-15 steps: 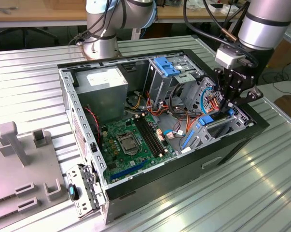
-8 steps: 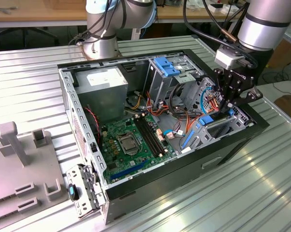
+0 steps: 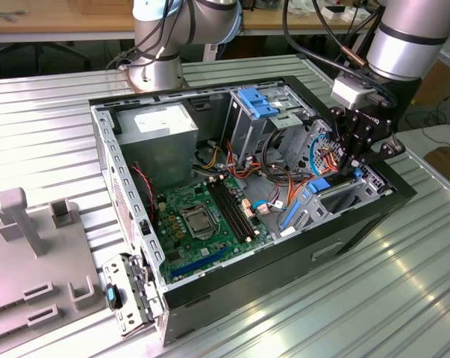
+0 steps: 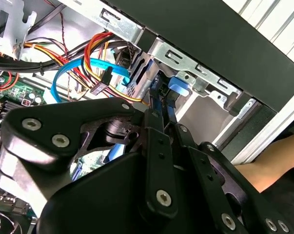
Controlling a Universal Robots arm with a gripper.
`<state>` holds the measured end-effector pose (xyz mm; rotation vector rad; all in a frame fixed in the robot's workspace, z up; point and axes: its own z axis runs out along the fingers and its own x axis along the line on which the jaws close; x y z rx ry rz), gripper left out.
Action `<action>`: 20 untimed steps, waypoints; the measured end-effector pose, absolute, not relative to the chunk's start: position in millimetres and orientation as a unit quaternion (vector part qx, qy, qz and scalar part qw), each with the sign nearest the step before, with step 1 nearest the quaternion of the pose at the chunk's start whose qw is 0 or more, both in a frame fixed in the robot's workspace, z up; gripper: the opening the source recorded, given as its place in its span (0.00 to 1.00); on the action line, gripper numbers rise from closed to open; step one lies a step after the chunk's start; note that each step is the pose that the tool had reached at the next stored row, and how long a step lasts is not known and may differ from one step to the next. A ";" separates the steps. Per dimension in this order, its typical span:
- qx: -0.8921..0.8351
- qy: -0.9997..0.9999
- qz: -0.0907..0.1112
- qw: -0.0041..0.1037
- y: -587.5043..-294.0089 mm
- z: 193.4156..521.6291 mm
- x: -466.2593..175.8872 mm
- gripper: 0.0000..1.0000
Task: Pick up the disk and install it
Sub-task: 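Insert the first disk wire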
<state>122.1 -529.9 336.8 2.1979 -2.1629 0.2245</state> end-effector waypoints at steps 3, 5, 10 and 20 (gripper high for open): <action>0.711 -0.699 0.072 0.025 -530.0 336.5 122.2 0.17; 0.711 -0.699 0.072 0.024 -530.0 336.5 122.2 0.17; 0.711 -0.699 0.072 0.024 -530.0 338.5 122.1 0.24; 0.711 -0.699 0.072 0.024 -530.0 346.9 122.1 0.11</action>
